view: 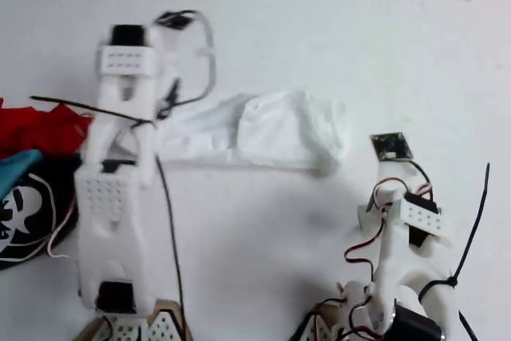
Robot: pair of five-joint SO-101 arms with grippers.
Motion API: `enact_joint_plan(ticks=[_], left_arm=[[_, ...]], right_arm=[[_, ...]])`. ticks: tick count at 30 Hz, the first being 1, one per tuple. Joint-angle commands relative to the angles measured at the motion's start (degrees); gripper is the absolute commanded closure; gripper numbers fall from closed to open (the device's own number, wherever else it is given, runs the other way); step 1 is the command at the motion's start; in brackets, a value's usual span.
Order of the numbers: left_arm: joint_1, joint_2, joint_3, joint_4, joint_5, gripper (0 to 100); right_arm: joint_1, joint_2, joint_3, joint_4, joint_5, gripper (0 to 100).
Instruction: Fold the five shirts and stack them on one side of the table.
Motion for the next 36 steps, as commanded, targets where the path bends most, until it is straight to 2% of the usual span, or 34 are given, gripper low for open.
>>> enact_joint_plan(ticks=[1,6,15,21,28,33,36], left_arm=[[8.7,-9.8,1.9,0.9,2.1,97],[18.6,-11.5,0.9,0.3,3.5,97],[28.0,-11.3,-0.6,-8.6,4.7,97],[30.8,-11.3,-0.6,-18.8,7.3,97],[33.9,-4.5,-1.2,-23.7,7.4,97],[34.9,-2.2,-1.9,-25.4,7.5,81],[34.6,-2.2,-5.4,-25.1,7.5,82]], right_arm=[[4.8,-1.6,-0.3,-4.1,-7.6,97.9],[12.3,-1.6,-0.4,-7.9,-17.7,97.9],[12.9,-1.6,-0.5,-7.9,-19.0,97.8],[12.9,-1.6,-0.5,-7.9,-19.0,97.8],[12.5,-1.6,-0.5,-7.9,-18.8,97.8],[12.5,-1.6,-0.5,-7.9,-18.7,97.8],[12.4,-1.6,-0.5,-7.9,-18.7,97.8]])
